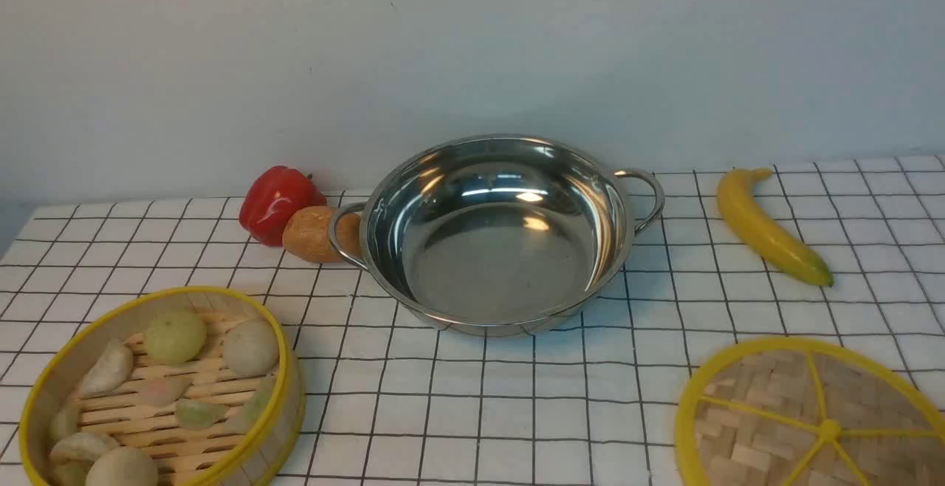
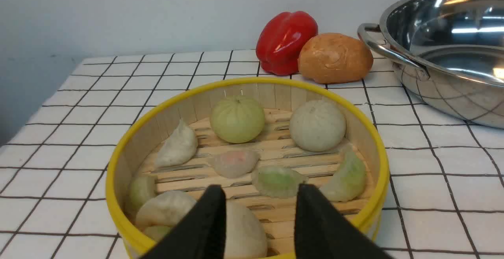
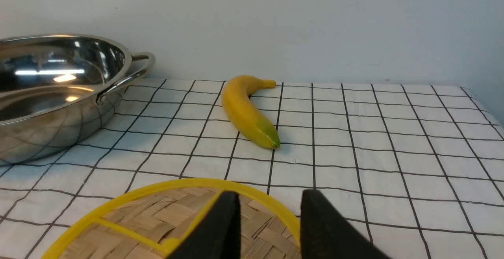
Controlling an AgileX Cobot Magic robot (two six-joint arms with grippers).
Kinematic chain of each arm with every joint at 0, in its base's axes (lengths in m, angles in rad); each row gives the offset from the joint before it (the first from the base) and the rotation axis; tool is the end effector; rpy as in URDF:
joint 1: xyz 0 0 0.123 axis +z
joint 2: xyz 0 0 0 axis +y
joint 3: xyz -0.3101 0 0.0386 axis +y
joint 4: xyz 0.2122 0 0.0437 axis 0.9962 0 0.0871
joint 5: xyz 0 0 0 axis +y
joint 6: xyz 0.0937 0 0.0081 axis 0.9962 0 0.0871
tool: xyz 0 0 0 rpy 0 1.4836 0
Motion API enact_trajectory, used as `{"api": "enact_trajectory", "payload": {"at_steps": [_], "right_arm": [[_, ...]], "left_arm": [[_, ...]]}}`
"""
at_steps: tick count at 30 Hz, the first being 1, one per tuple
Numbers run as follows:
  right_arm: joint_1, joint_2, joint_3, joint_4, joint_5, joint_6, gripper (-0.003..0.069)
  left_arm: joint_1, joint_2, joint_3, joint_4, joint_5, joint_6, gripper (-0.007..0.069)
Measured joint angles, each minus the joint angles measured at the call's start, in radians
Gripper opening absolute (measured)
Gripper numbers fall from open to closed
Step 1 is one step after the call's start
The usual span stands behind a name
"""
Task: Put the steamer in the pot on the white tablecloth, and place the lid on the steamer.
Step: 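Grasp the rim of the steamer basket holding the buns with the left gripper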
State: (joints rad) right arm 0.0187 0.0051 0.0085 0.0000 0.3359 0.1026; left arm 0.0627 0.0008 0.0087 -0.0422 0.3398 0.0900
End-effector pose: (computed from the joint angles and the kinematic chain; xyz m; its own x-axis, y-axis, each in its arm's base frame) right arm -0.0063 -0.0001 0.1795 -0.2598 0.0976 -0.9607 0.0080 0.9951 0.0989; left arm -0.0066 -0.0017 0.1791 -0.2605 0.0339 -0.9649 -0.0361 0.9983 0.0448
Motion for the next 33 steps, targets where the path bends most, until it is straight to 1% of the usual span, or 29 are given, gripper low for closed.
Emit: {"api": "enact_trajectory", "payload": {"at_steps": [29, 31, 33], "right_arm": [[0.0, 0.0, 0.0, 0.0, 0.0, 0.0, 0.0242], [0.0, 0.0, 0.0, 0.0, 0.0, 0.0, 0.0242], [0.0, 0.0, 0.0, 0.0, 0.0, 0.0, 0.0242]], "left_arm": [[0.0, 0.0, 0.0, 0.0, 0.0, 0.0, 0.0243], [0.0, 0.0, 0.0, 0.004, -0.025, -0.003, 0.0243], [0.0, -0.001, 0.0, -0.025, -0.087, -0.035, 0.0243]]}}
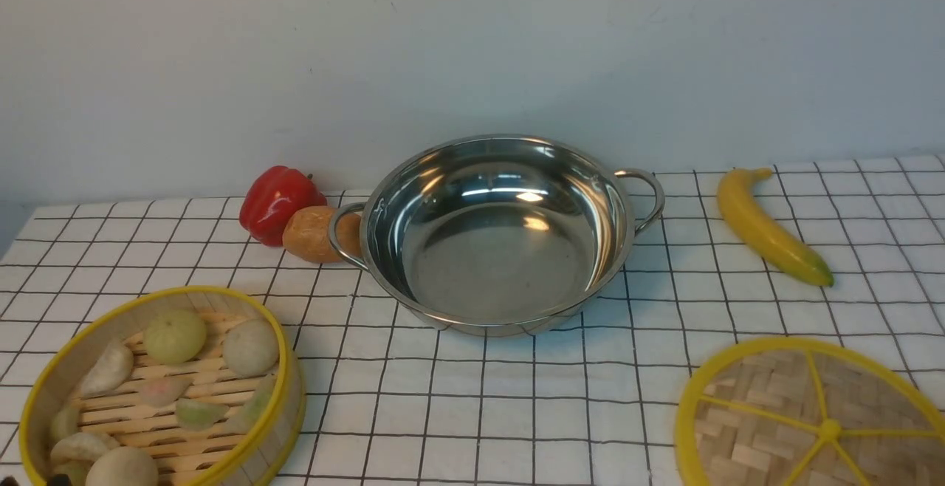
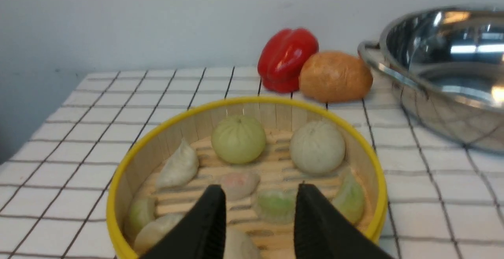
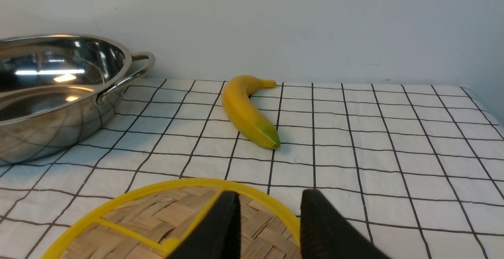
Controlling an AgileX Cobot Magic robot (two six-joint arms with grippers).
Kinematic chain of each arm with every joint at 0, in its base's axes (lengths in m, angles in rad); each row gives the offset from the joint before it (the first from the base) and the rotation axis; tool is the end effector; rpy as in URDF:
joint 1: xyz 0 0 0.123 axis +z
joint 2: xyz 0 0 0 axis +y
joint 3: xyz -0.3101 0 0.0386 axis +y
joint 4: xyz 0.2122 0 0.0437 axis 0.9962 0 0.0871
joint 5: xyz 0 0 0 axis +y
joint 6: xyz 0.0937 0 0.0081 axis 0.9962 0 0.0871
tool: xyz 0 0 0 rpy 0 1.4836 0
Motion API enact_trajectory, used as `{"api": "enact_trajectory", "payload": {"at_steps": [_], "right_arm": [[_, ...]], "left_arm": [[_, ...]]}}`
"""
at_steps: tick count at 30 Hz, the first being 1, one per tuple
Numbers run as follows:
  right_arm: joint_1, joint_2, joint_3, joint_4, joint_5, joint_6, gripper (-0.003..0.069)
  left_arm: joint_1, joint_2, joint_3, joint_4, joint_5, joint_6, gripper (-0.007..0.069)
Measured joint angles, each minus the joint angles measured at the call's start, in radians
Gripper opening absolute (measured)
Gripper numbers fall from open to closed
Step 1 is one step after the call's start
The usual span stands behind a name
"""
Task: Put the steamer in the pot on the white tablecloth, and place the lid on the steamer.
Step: 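Grasp the rim of the steamer basket holding the buns with the left gripper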
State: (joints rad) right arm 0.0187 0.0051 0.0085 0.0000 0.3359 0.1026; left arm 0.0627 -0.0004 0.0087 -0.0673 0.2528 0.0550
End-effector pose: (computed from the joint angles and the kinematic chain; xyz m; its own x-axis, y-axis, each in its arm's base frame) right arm -0.0063 -0.0001 0.1795 -0.2598 0.0976 -0.9607 0.0080 0.9951 0.0989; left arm -0.0048 -0.0019 0.1871 -0.1717 -0.0210 -0.9849 -0.0479 0.9988 -0.0129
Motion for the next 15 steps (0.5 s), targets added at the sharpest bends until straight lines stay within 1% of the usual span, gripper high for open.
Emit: {"api": "enact_trajectory", "payload": {"at_steps": [6, 10, 15], "right_arm": [[0.0, 0.0, 0.0, 0.0, 0.0, 0.0, 0.0242], [0.0, 0.0, 0.0, 0.0, 0.0, 0.0, 0.0242], [0.0, 0.0, 0.0, 0.0, 0.0, 0.0, 0.0242]], "left_arm": [[0.0, 0.0, 0.0, -0.081, -0.147, -0.089, 0.0243], [0.0, 0.0, 0.0, -0.146, -0.236, -0.179, 0.0243], [0.0, 0.0, 0.0, -0.162, -0.336, -0.207, 0.0243]]}}
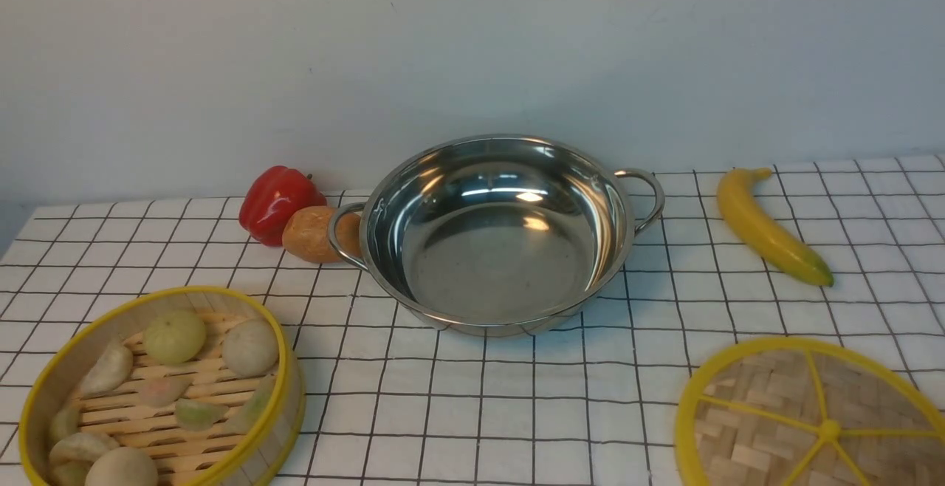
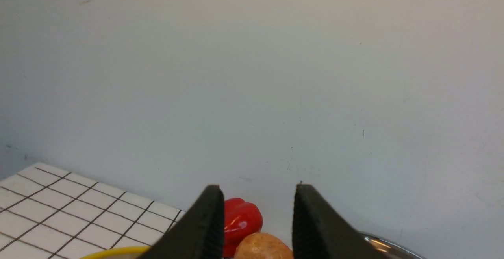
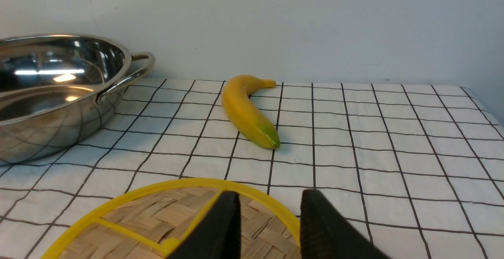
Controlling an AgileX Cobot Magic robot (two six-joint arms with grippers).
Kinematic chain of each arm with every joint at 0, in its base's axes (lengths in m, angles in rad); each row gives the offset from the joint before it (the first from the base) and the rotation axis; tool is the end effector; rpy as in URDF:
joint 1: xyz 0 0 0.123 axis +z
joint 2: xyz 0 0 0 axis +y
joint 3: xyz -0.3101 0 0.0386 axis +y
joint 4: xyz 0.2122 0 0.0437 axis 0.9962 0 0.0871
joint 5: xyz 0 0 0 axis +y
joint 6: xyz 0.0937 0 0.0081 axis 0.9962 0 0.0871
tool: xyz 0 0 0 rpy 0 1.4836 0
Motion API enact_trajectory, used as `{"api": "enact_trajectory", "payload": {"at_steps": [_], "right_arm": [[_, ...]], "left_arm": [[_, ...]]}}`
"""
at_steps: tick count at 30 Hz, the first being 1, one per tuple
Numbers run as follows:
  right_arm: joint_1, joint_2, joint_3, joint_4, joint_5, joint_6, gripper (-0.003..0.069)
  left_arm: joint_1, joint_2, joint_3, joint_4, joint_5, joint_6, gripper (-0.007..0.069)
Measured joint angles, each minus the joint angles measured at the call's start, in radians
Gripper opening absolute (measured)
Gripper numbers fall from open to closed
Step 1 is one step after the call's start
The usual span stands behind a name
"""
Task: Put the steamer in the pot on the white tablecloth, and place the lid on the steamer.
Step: 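Grasp the rim of the steamer basket holding the buns with the left gripper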
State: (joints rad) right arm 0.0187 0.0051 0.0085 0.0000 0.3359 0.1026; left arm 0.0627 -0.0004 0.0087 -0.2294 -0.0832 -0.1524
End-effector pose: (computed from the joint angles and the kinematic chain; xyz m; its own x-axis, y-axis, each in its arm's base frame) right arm -0.0063 -0.0001 0.1795 -0.2598 0.0976 -0.9607 0.0080 0.9951 0.0989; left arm -0.0048 0.0015 0.2183 0.1778 -0.3614 -0.9153 -0.0163 0.9289 -0.3699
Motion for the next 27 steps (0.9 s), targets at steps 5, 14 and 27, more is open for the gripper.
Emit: {"api": "enact_trajectory", "payload": {"at_steps": [5, 14, 27], "right_arm": [[0.0, 0.0, 0.0, 0.0, 0.0, 0.0, 0.0242], [0.0, 0.0, 0.0, 0.0, 0.0, 0.0, 0.0242], [0.0, 0.0, 0.0, 0.0, 0.0, 0.0, 0.0242]], "left_arm": [[0.0, 0.0, -0.028, -0.003, 0.083, -0.044, 0.0243], [0.0, 0.077, -0.351, -0.067, 0.599, -0.011, 0.0243], [0.0, 0.679, -0.767, -0.115, 1.29, 0.491, 0.0243]]}}
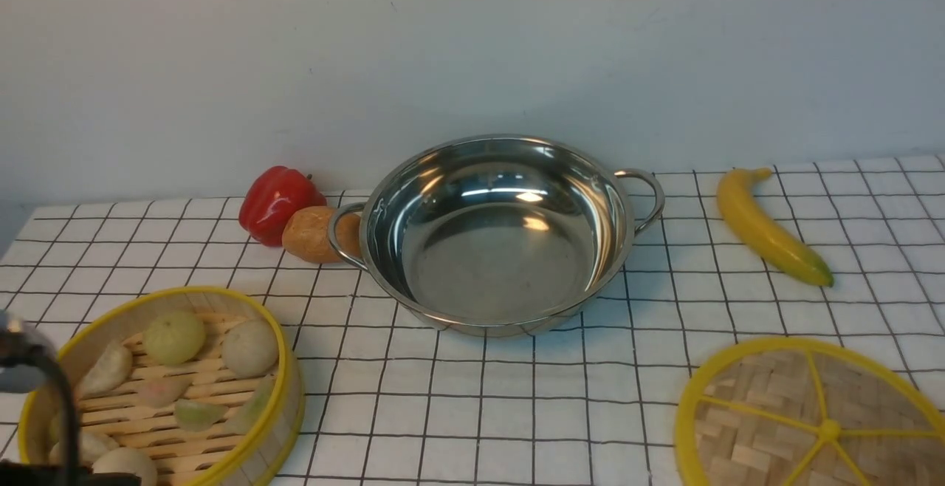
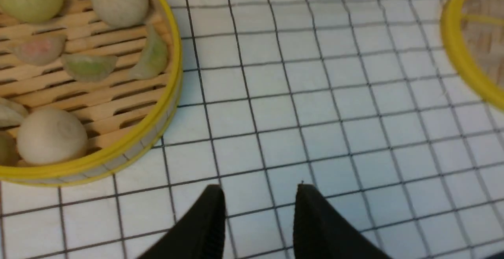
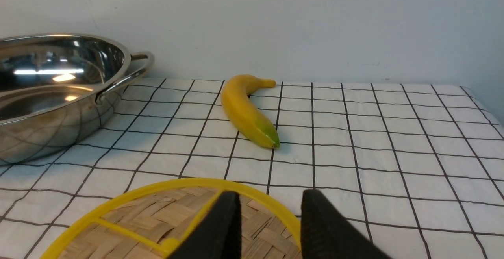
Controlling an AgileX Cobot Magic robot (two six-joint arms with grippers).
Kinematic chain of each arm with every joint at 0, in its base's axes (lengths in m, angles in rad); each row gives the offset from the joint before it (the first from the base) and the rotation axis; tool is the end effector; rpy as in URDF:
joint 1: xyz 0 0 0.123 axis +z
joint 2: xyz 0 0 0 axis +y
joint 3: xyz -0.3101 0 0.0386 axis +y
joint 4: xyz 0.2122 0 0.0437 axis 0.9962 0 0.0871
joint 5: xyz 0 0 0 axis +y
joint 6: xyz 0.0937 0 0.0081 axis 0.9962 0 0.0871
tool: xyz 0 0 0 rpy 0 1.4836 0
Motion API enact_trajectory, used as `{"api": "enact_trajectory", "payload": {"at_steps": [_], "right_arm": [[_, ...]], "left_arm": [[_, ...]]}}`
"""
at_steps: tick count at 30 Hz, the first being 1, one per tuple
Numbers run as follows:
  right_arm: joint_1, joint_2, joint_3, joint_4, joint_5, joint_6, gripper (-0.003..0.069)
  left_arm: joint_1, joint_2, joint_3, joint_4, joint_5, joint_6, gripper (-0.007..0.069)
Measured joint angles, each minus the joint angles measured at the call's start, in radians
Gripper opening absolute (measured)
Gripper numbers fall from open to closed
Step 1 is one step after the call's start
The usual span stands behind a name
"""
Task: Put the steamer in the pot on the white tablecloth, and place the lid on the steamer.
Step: 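Grasp the rim of the steamer basket holding the buns with the left gripper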
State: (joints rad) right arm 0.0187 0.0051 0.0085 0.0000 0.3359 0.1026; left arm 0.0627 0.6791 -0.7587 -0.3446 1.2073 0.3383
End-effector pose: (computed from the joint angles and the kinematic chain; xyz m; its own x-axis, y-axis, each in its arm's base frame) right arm -0.0063 -0.0001 0.1795 -0.2598 0.0976 -0.9607 0.0080 0.9951 0.0989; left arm 0.0394 -0.0273 0.3322 -0.8093 0.1487 -0.5682 0.2816 0.9472 -0.1532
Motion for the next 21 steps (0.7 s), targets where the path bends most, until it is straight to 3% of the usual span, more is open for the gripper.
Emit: {"api": "enact_trajectory", "payload": {"at_steps": [13, 21], "right_arm": [[0.0, 0.0, 0.0, 0.0, 0.0, 0.0, 0.0242], [0.0, 0.0, 0.0, 0.0, 0.0, 0.0, 0.0242]], "left_arm": [[-0.01, 0.435, -0.003, 0.119, -0.031, 0.456, 0.0243], [-0.01, 0.558, -0.003, 0.125, -0.159, 0.563, 0.0243]]}}
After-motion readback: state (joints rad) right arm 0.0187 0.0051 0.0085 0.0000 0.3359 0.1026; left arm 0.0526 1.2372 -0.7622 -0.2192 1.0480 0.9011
